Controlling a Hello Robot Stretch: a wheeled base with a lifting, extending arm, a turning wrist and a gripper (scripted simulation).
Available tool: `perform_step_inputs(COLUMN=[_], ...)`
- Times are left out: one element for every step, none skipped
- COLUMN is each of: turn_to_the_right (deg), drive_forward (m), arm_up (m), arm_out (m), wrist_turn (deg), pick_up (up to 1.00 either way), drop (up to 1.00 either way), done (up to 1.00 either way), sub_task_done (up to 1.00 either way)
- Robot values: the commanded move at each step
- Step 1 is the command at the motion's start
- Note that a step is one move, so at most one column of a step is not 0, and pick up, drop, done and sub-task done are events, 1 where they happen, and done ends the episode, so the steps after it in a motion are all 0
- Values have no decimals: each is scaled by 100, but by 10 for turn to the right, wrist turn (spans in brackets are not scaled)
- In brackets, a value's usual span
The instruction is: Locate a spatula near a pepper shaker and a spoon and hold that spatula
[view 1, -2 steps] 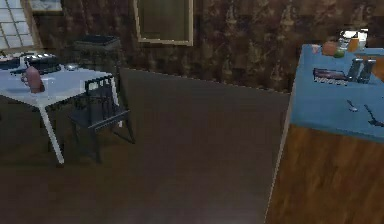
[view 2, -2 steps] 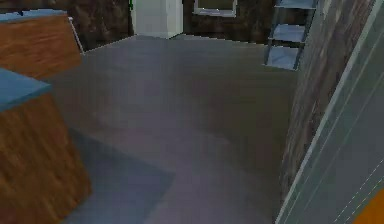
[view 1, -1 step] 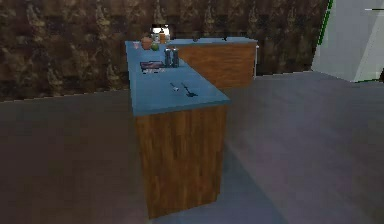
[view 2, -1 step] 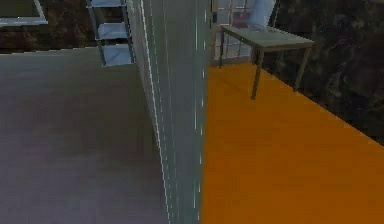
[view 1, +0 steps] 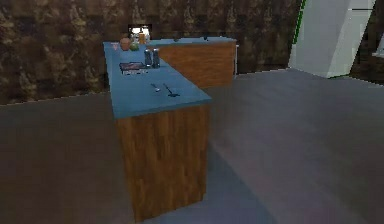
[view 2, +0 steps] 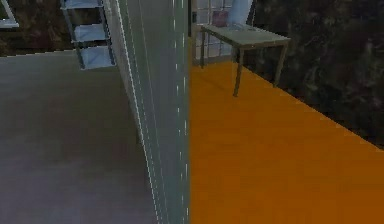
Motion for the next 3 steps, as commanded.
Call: perform_step_inputs(turn_to_the_right=[0, 450, 60], drive_forward=[65, 0, 0], arm_up=[0, 0, 0], arm_out=[0, 0, 0], wrist_turn=[0, 0, 0], pick_up=[0, 0, 0], drop=[0, 0, 0], done=[0, 0, 0], sub_task_done=[0, 0, 0])
